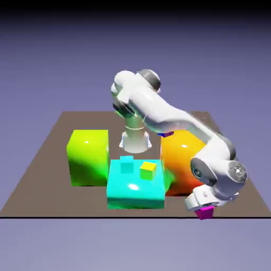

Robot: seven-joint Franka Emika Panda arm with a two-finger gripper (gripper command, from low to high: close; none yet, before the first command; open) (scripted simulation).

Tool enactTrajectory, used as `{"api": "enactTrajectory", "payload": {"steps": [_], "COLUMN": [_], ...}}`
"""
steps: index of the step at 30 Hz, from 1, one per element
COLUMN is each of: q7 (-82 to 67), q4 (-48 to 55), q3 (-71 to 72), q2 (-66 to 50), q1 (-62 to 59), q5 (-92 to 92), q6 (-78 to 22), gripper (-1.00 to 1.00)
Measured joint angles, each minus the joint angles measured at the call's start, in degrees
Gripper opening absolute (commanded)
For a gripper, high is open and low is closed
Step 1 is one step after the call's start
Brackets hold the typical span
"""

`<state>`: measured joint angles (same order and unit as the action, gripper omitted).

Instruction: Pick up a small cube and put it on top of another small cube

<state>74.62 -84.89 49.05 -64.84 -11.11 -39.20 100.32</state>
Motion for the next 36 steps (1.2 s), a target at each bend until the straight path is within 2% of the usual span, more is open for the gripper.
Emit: {"api": "enactTrajectory", "payload": {"steps": [3,6,24,36], "q7": [-1.63,-1.05,-7.67,-24.02], "q4": [5.6,-0.15,-31.22,-42.74], "q3": [2.33,3.35,-1.72,-18.79], "q2": [3.13,8.65,46.02,70.67], "q1": [1.22,4.68,20.7,22.6], "q5": [2.77,-3.13,-13.23,14.38], "q6": [-7.26,-0.26,20.0,2.27], "gripper": [-1.0,-1.0,-1.0,-1.0]}}
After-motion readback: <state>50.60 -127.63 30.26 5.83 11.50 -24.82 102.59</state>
